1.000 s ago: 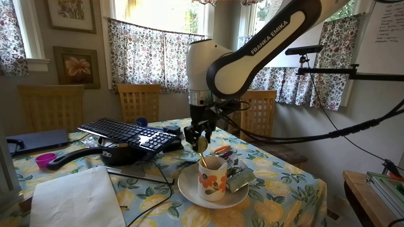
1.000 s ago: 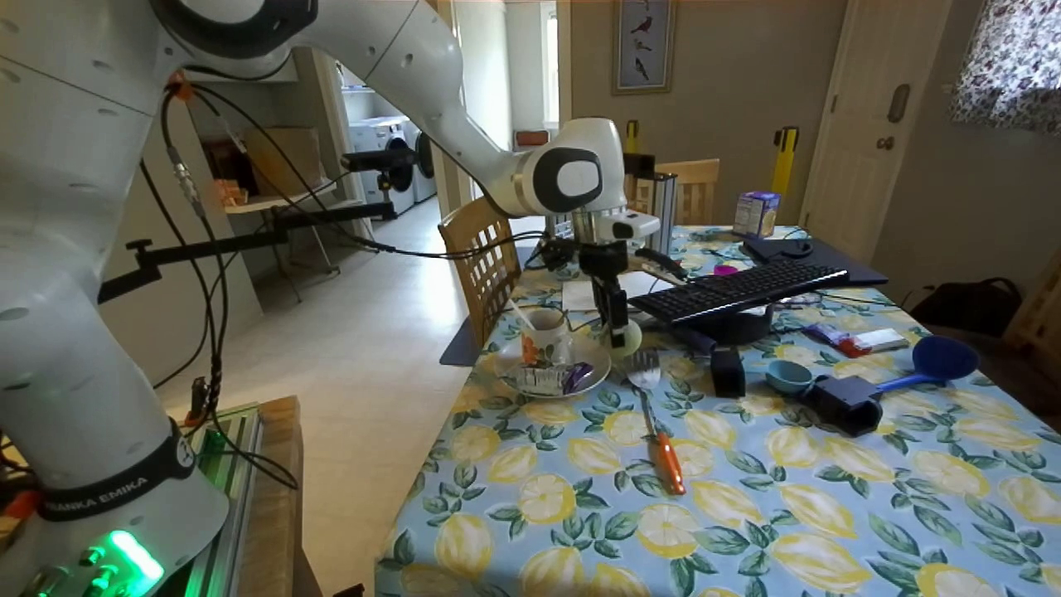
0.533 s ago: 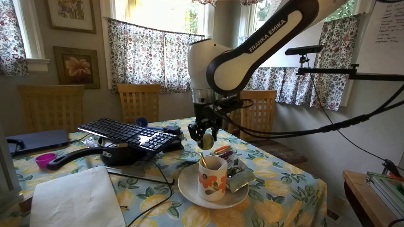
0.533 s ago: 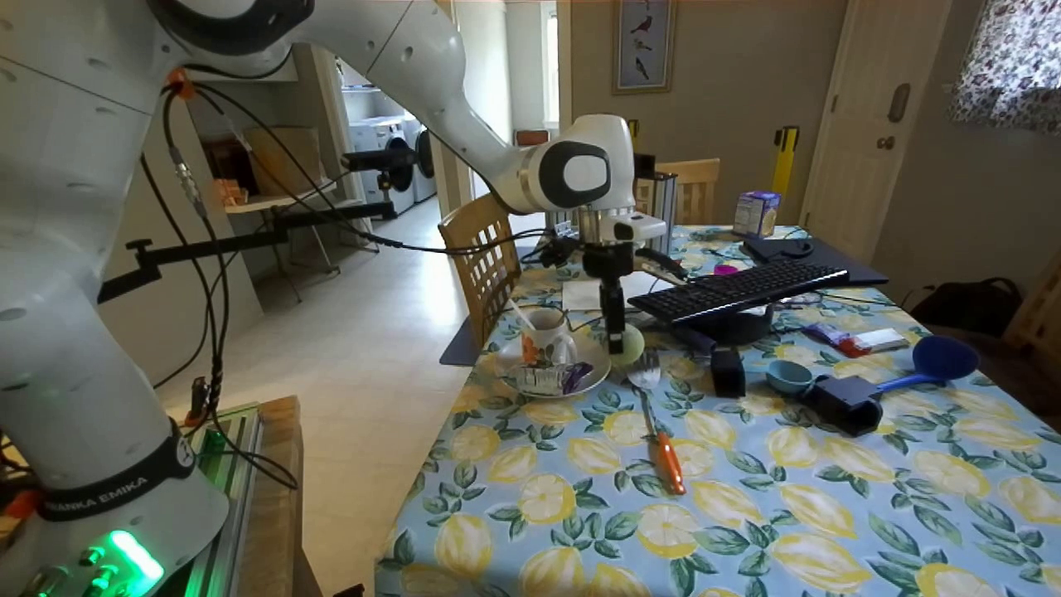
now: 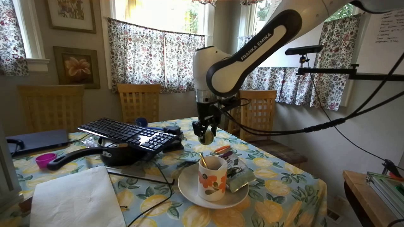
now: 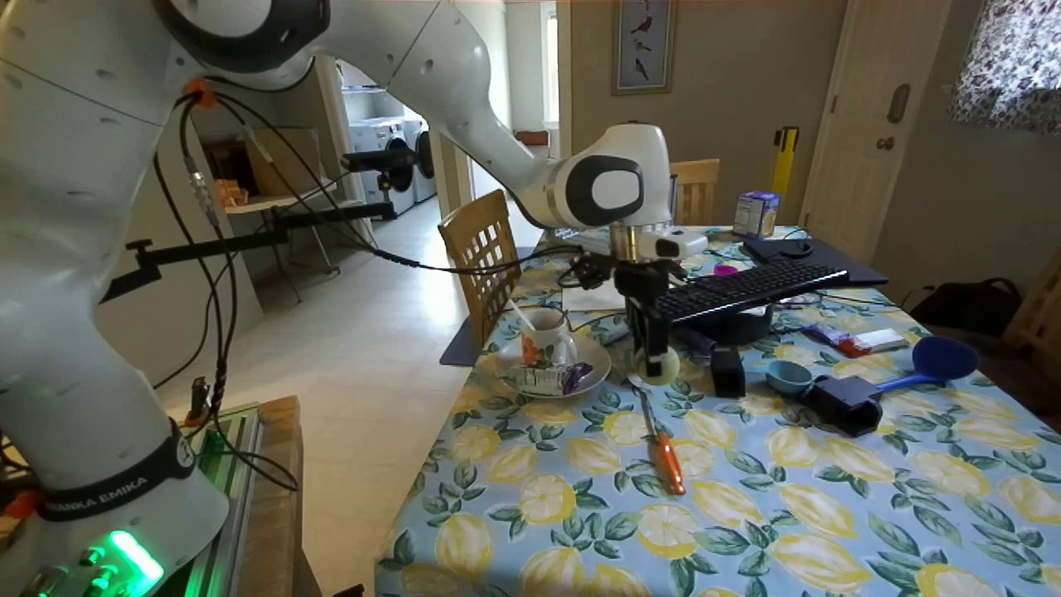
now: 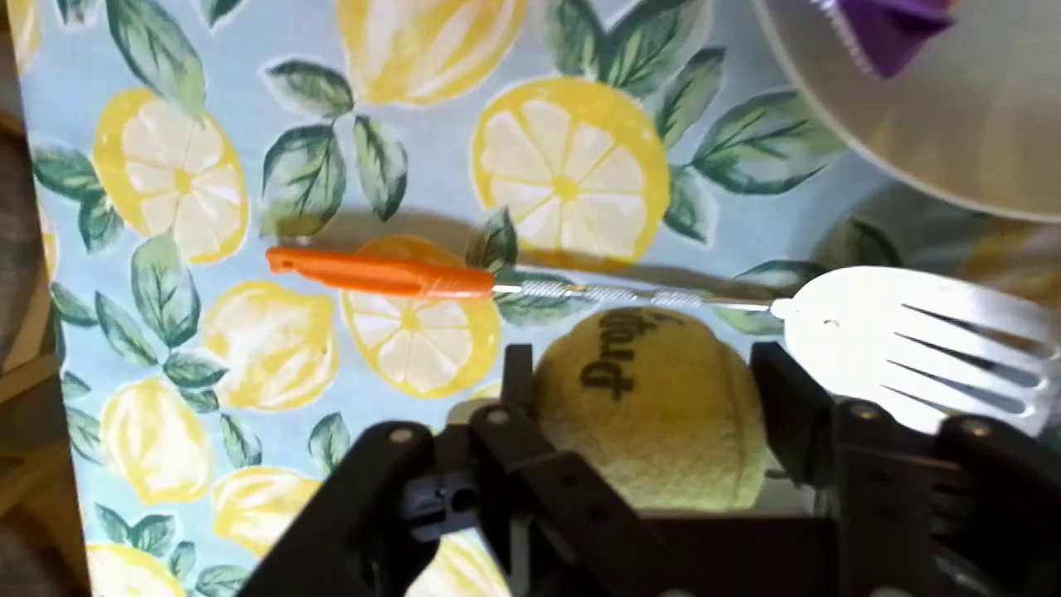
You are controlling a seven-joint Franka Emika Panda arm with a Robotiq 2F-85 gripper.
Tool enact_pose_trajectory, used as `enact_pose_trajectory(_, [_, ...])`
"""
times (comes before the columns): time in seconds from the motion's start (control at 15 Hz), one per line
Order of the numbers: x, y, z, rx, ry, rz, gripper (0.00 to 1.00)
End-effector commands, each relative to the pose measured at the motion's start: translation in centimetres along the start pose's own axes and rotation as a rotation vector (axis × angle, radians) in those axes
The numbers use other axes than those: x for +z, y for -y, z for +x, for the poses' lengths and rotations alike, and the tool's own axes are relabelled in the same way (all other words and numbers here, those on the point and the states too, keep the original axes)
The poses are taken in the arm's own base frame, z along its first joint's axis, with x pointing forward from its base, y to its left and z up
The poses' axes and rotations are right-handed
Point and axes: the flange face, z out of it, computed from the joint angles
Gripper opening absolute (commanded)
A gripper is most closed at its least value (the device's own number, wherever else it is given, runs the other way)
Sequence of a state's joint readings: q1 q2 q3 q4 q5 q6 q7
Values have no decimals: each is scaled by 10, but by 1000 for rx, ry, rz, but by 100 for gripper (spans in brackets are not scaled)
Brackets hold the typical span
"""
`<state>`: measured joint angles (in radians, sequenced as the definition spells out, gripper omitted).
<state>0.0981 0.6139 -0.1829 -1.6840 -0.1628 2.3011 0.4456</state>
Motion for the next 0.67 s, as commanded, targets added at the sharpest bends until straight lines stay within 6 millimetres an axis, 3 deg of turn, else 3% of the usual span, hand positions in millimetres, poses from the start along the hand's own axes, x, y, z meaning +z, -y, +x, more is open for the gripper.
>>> enact_pose_trajectory(0.0, [18, -36, 39, -85, -14, 81, 41])
enact_pose_trajectory(0.2, [39, -49, 61, -189, 11, 171, 41])
enact_pose_trajectory(0.6, [75, -43, 80, -316, 34, 167, 41])
